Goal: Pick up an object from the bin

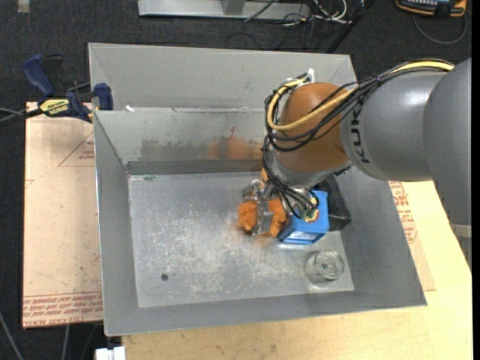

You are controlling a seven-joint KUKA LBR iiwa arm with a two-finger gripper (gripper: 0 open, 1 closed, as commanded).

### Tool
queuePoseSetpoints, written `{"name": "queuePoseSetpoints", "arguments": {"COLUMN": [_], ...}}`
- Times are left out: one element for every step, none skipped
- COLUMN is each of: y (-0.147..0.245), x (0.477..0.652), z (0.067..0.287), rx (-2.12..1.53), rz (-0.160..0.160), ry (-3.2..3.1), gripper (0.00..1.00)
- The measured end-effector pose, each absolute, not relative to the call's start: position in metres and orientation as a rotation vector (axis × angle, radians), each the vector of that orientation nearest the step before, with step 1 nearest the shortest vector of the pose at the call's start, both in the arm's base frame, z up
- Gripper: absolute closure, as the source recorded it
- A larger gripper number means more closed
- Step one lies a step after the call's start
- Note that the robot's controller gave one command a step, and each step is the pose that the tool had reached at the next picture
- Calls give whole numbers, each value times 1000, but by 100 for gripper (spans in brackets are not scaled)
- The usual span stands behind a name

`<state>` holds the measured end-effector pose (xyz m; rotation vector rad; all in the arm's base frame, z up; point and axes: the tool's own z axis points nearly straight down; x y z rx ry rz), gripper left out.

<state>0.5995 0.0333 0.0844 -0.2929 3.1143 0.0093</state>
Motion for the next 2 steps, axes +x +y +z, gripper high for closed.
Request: {"name": "queuePoseSetpoints", "arguments": {"y": [33,15], "x": [599,596], "z": [84,215], "rx": [-293,-268], "rz": [9,11], "ry": [3114,3113], "gripper": [100,100]}}
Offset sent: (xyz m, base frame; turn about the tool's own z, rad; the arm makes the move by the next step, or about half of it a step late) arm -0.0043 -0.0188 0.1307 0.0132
